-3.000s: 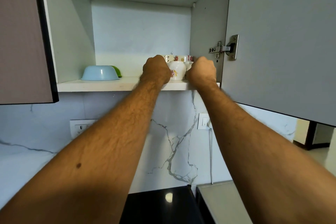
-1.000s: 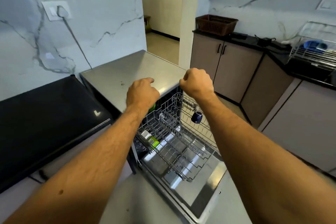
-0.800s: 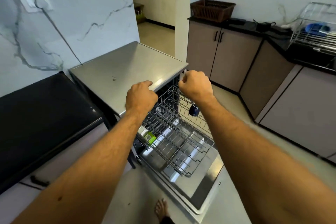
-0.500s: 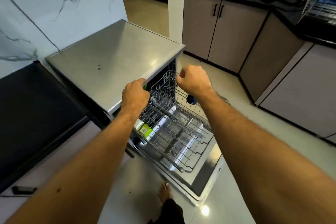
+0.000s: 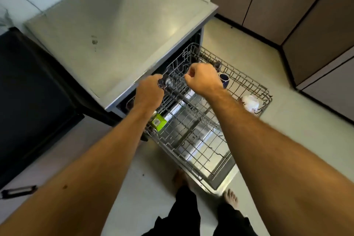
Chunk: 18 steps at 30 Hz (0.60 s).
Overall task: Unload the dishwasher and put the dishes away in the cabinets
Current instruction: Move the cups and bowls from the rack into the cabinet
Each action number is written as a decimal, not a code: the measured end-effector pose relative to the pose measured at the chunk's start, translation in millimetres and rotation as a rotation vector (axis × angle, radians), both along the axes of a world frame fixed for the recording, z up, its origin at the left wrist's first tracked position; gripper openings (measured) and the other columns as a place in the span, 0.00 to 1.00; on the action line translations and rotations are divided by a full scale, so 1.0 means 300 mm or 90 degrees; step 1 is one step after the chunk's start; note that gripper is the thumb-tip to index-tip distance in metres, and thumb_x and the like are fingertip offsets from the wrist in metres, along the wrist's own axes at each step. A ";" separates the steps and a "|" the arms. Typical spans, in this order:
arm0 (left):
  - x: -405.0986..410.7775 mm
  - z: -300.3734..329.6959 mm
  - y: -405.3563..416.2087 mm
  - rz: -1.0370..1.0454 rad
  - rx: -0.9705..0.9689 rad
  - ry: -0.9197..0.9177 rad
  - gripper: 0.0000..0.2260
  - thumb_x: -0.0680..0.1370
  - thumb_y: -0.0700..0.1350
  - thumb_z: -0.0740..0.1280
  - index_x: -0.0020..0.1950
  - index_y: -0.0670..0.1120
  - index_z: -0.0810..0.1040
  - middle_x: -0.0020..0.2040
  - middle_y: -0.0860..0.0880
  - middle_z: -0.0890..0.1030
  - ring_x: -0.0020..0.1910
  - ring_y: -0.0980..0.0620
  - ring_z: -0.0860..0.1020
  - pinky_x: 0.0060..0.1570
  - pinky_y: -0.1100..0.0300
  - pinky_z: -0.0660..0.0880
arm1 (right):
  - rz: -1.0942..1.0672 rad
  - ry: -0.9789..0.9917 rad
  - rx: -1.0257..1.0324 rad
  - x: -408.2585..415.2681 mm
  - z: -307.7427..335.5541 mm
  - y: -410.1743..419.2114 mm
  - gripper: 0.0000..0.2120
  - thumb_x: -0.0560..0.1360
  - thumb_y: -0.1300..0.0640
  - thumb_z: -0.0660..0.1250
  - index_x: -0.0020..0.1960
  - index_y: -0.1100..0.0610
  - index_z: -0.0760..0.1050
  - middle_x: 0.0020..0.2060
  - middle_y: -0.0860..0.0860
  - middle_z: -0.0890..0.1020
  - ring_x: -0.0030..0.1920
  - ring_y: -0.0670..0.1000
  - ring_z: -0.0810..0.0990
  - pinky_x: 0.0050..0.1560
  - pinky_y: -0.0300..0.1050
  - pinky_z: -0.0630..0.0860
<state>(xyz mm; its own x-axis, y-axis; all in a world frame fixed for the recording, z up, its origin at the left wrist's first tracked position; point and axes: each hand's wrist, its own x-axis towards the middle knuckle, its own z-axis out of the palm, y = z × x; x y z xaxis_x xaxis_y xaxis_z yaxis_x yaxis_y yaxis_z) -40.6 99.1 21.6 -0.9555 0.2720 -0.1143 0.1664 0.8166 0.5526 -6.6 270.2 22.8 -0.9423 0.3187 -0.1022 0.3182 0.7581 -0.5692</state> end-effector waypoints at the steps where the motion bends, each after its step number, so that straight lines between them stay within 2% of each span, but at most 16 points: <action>1: -0.004 -0.029 0.004 0.010 -0.010 -0.019 0.25 0.77 0.30 0.58 0.71 0.46 0.73 0.66 0.42 0.77 0.41 0.50 0.79 0.32 0.62 0.75 | 0.008 -0.005 -0.002 -0.007 -0.032 -0.002 0.05 0.77 0.54 0.65 0.44 0.54 0.77 0.39 0.48 0.80 0.42 0.49 0.80 0.51 0.51 0.81; 3: -0.018 -0.097 0.003 0.033 -0.033 -0.046 0.26 0.78 0.30 0.58 0.73 0.48 0.71 0.68 0.44 0.75 0.33 0.57 0.75 0.22 0.70 0.68 | 0.025 -0.024 -0.016 -0.022 -0.107 -0.007 0.05 0.77 0.54 0.64 0.45 0.54 0.77 0.40 0.49 0.80 0.43 0.50 0.80 0.50 0.53 0.81; 4: -0.022 -0.126 -0.003 0.044 -0.041 -0.053 0.26 0.78 0.30 0.58 0.73 0.49 0.71 0.68 0.44 0.75 0.31 0.58 0.74 0.19 0.70 0.65 | 0.034 -0.037 -0.022 -0.021 -0.146 -0.014 0.05 0.77 0.54 0.64 0.45 0.54 0.77 0.41 0.49 0.80 0.43 0.51 0.80 0.50 0.53 0.81; 6: -0.035 -0.186 -0.018 0.063 -0.062 -0.067 0.27 0.77 0.29 0.58 0.74 0.48 0.70 0.68 0.44 0.75 0.31 0.57 0.75 0.20 0.70 0.66 | 0.058 -0.064 -0.036 -0.015 -0.229 -0.032 0.04 0.78 0.57 0.63 0.47 0.55 0.76 0.42 0.50 0.80 0.43 0.51 0.80 0.51 0.52 0.81; 7: -0.047 -0.218 -0.026 0.067 -0.076 -0.069 0.27 0.77 0.29 0.59 0.74 0.48 0.70 0.68 0.43 0.75 0.34 0.56 0.77 0.24 0.69 0.69 | 0.071 -0.077 -0.042 -0.013 -0.271 -0.039 0.03 0.78 0.59 0.63 0.48 0.55 0.76 0.43 0.50 0.79 0.44 0.50 0.80 0.52 0.51 0.80; 9: -0.070 -0.293 -0.044 0.064 -0.107 -0.079 0.26 0.77 0.30 0.60 0.73 0.46 0.71 0.66 0.41 0.78 0.45 0.50 0.81 0.40 0.66 0.76 | 0.090 -0.102 -0.044 -0.002 -0.353 -0.057 0.06 0.76 0.64 0.63 0.49 0.55 0.75 0.44 0.49 0.79 0.45 0.50 0.79 0.54 0.49 0.79; 12: -0.097 -0.404 -0.074 0.057 -0.132 -0.084 0.25 0.76 0.31 0.61 0.72 0.46 0.71 0.64 0.42 0.79 0.60 0.46 0.78 0.54 0.60 0.75 | 0.106 -0.129 -0.048 0.007 -0.459 -0.089 0.12 0.74 0.67 0.63 0.53 0.54 0.75 0.47 0.49 0.79 0.47 0.51 0.79 0.54 0.49 0.80; 16: -0.126 -0.526 -0.110 0.082 -0.156 -0.107 0.25 0.77 0.32 0.62 0.73 0.48 0.70 0.67 0.43 0.76 0.63 0.45 0.77 0.56 0.61 0.73 | 0.124 -0.156 -0.047 -0.005 -0.580 -0.136 0.17 0.73 0.67 0.63 0.59 0.55 0.76 0.52 0.54 0.81 0.50 0.54 0.80 0.55 0.49 0.80; 18: -0.139 -0.571 -0.121 0.093 -0.171 -0.118 0.25 0.78 0.33 0.63 0.73 0.49 0.70 0.69 0.44 0.75 0.66 0.44 0.75 0.61 0.54 0.75 | 0.126 -0.164 -0.054 -0.014 -0.633 -0.162 0.19 0.73 0.68 0.63 0.61 0.55 0.76 0.54 0.53 0.80 0.49 0.52 0.79 0.53 0.43 0.77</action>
<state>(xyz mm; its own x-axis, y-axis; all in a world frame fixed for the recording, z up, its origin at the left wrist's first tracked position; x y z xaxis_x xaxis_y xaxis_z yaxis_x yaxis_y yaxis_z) -82.3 62.8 -149.7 -0.9383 0.0701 -0.3386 -0.0466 0.9447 0.3246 -10.7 221.7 -167.2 -0.9245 0.1125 -0.3641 0.3117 0.7729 -0.5527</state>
